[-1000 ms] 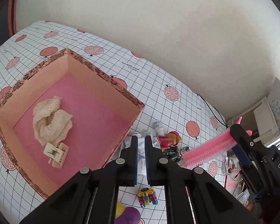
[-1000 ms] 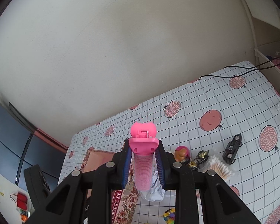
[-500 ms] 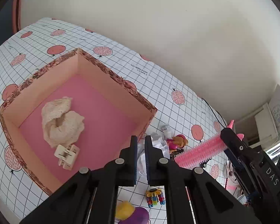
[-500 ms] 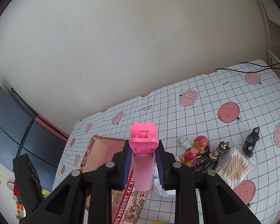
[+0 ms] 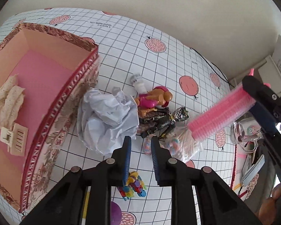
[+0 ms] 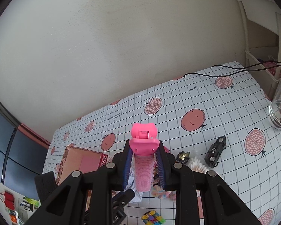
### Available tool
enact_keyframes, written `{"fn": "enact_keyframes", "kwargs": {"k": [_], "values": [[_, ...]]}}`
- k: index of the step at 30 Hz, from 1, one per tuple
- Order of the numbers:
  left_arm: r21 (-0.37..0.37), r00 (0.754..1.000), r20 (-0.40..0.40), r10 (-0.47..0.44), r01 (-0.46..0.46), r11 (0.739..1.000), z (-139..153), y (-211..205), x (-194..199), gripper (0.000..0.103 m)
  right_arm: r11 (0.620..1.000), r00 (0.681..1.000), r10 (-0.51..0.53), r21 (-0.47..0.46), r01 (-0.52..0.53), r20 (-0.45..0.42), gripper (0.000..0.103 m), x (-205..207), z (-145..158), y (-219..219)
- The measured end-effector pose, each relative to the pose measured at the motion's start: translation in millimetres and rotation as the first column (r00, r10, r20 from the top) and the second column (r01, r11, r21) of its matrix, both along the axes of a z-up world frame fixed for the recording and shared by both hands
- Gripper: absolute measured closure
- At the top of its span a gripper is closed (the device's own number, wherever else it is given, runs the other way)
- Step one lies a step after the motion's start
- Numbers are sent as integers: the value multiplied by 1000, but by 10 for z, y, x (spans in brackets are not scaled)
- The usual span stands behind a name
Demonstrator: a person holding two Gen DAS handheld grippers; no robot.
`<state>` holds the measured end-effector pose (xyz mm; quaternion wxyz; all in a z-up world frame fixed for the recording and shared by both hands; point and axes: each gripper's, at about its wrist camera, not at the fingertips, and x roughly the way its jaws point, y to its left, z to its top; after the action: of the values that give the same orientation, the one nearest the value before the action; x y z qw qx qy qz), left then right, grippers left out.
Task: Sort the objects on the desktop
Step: 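Lift the rainbow hair tie with the left tool while the right tool holds the comb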
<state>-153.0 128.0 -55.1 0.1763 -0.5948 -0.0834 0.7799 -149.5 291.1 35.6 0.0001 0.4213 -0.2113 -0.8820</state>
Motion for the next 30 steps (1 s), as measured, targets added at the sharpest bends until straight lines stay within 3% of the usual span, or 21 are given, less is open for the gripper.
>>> {"fn": "enact_keyframes", "kwargs": {"k": [8,13,18,21,30], "values": [[-47,999,0,-52,52,998,-97,195,10,78,999,999,-35,2,35,23,76,-13,-76,253],[20,1000,8,-30,30,999,-19,178,-14,71,998,998,-55,-18,56,31,76,-19,-106,348],[11,999,41,-31,30,999,-156,273,-6,71,998,997,-65,-23,66,34,76,-17,-108,386],[53,998,65,-2,-2,999,-219,281,-16,71,998,998,-61,-20,62,35,76,-19,-108,381],[57,997,73,5,-9,998,-296,319,-3,72,997,997,-64,-29,65,45,76,-36,-143,400]]}}
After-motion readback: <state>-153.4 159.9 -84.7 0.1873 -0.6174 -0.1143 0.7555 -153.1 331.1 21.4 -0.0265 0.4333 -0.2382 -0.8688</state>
